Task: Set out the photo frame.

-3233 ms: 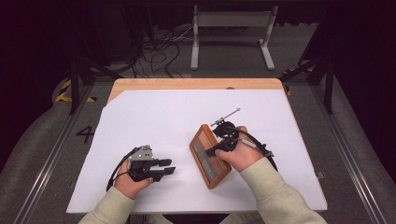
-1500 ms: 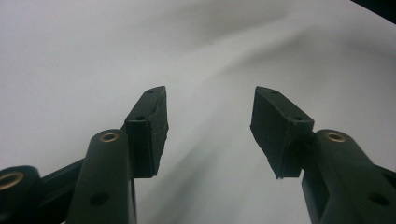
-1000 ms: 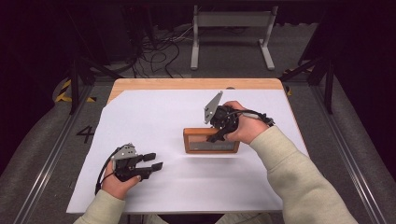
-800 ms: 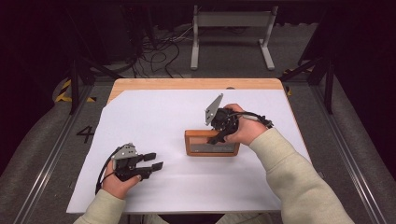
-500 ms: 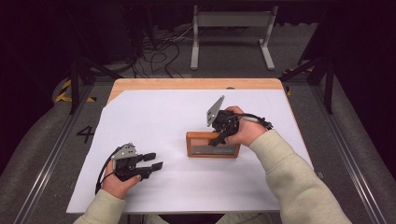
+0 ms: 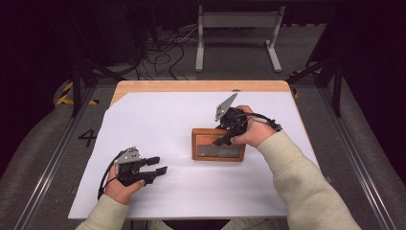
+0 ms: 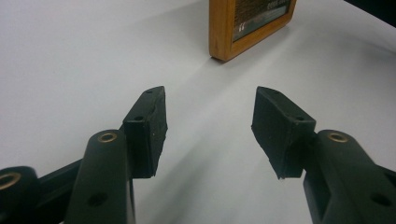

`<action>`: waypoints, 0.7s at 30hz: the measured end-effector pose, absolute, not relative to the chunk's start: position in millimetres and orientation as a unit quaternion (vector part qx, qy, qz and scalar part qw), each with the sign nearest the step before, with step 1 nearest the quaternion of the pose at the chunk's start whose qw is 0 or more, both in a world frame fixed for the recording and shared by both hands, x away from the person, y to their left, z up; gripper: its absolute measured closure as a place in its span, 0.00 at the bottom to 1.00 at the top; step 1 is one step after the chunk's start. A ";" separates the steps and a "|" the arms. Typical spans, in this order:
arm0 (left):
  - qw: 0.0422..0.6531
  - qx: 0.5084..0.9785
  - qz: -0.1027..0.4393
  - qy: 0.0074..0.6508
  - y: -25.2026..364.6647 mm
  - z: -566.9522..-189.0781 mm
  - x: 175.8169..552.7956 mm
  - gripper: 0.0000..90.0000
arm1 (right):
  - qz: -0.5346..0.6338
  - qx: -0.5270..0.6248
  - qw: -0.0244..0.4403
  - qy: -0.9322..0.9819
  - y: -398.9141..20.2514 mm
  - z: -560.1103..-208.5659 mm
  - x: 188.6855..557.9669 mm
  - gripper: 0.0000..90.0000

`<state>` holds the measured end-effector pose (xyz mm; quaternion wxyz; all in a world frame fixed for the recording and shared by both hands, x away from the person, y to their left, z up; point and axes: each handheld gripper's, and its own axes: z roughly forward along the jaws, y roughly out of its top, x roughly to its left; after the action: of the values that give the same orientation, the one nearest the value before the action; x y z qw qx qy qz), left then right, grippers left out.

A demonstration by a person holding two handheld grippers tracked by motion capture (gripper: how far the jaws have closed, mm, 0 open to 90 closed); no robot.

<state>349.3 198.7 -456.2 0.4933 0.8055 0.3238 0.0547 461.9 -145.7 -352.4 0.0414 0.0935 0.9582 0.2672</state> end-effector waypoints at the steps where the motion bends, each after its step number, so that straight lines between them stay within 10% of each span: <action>1: 0.493 0.805 0.055 0.324 198.7 -456.2 349.3 0.50 | 0.269 0.100 0.044 0.957 -146.4 -353.4 462.6 0.46; 21: 0.487 0.799 0.072 0.345 197.0 -453.5 351.4 0.23 | 0.344 0.180 0.109 0.915 -190.4 -339.0 444.3 0.31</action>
<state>351.4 197.0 -453.5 0.4871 0.7991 0.3450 0.0716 444.3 -190.4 -339.0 0.1087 0.1800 0.9153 0.3435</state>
